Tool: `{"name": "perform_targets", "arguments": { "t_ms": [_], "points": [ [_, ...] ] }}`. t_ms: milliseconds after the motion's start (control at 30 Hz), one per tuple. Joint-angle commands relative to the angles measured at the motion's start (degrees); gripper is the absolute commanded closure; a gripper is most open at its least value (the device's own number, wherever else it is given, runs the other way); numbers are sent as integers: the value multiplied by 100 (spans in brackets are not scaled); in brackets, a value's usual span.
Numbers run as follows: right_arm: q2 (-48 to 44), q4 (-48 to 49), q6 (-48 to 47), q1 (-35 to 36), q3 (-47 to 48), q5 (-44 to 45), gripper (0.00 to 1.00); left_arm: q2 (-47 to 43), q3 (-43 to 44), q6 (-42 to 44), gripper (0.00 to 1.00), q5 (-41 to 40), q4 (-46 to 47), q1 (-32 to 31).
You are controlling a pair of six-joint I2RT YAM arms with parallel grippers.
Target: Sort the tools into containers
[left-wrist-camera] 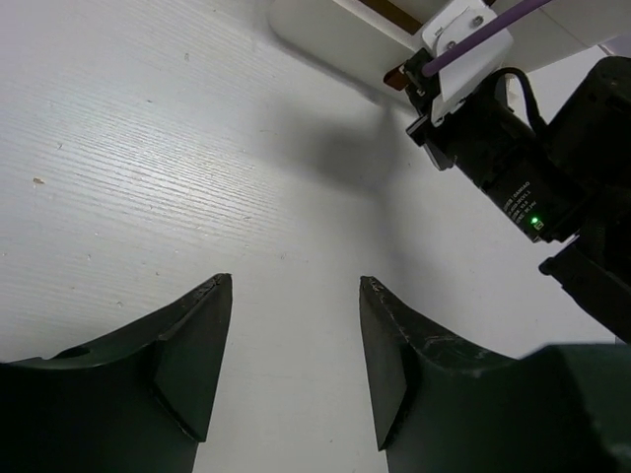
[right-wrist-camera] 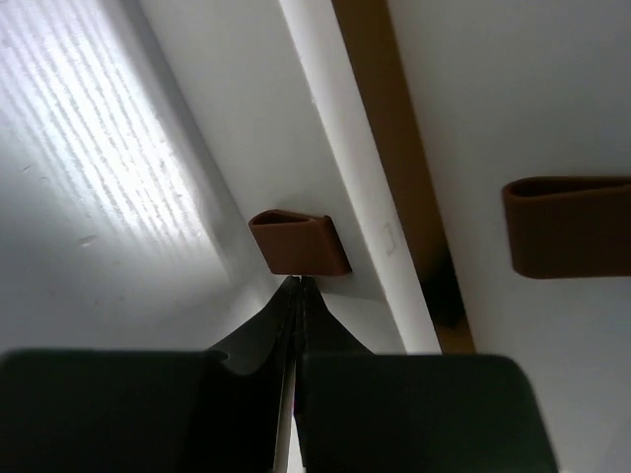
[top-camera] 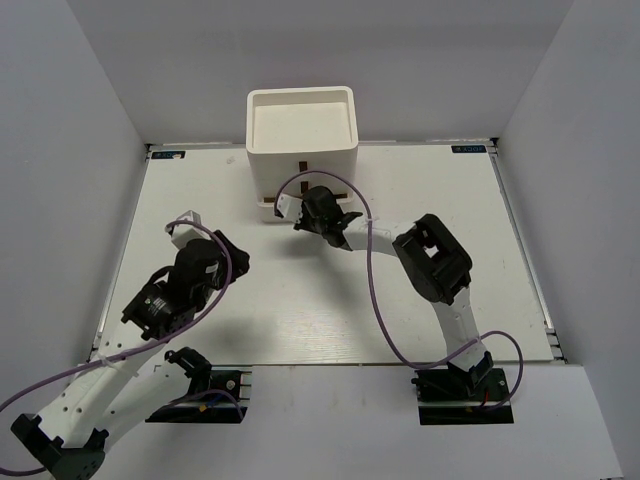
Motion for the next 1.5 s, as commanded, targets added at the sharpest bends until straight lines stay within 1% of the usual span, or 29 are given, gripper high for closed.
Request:
{"name": "perform_targets", "arguments": {
  "t_ms": [0,333,400,500,667,800,833,867,900,933,967,1000,1033,1067,1100,1133,1167,1200,1233,1267,1300,1333,1367,1433,1467],
  "points": [
    [65,504,-137,-26,280,330,100,-26,-90,-37,35,-95,-53,18],
    [365,917,-357,-61,605,523,100,27,-90,-89,35,-95,-53,18],
    [391,1013,-410,-61,605,567,100,27,-90,-142,33,-148,-105,18],
    [427,1067,-428,-78,596,602,100,27,-90,-142,33,-148,-105,18],
    [400,1303,-524,-78,456,690,100,27,-90,-142,29,-148,-105,18],
    [322,1401,-481,-96,333,691,100,27,-38,-142,29,-148,-158,18],
    [69,1401,-263,-105,115,525,100,27,-38,-142,29,-148,-158,18],
    [-90,1331,-139,-105,17,176,100,27,-38,-142,29,-148,-158,18],
    [-249,947,19,-113,-210,-350,100,27,-38,-142,29,-148,-158,18],
    [-798,274,464,-122,-256,-686,100,27,-38,-142,25,-148,-158,18],
    [-978,-499,616,-157,-274,-1481,96,27,-38,-142,25,-96,-158,18],
    [-1180,-776,740,-184,-396,-2246,85,27,-38,-81,20,-95,-158,18],
    [-1695,-1362,1167,-245,-562,-2541,76,27,-38,32,20,-35,-10,18],
    [-1840,-1498,1293,-237,-651,-2761,58,27,-90,94,19,44,43,18],
    [-2093,-1648,1608,-237,-756,-2781,47,27,-90,147,11,97,44,18],
    [-2209,-1788,1785,-237,-827,-2772,27,27,-143,217,8,185,122,18],
    [-2393,-2225,2326,-254,-871,-2442,21,88,-143,357,8,247,245,18],
    [-2586,-2360,2454,-263,-906,-2299,15,158,-143,411,6,352,246,18],
    [-2692,-2640,2568,-246,-1055,-2132,13,211,-143,472,5,405,403,18],
    [-2998,-2712,2926,-245,-1100,-1548,10,290,-143,638,4,458,474,18],
    [-3079,-2843,3008,-254,-1152,-1350,10,343,-143,710,0,537,536,18],
    [-3176,-2958,3113,-254,-1188,-1183,10,343,-143,771,0,537,588,18],
    [-3455,-3202,3349,-263,-1197,-651,10,421,-143,946,0,616,737,18],
    [-3633,-3433,3447,-272,-1328,-261,10,492,-143,1061,0,616,843,18],
    [-3973,-3625,3474,-298,-1433,-128,10,553,-91,1132,0,616,957,18]
  ]
}}
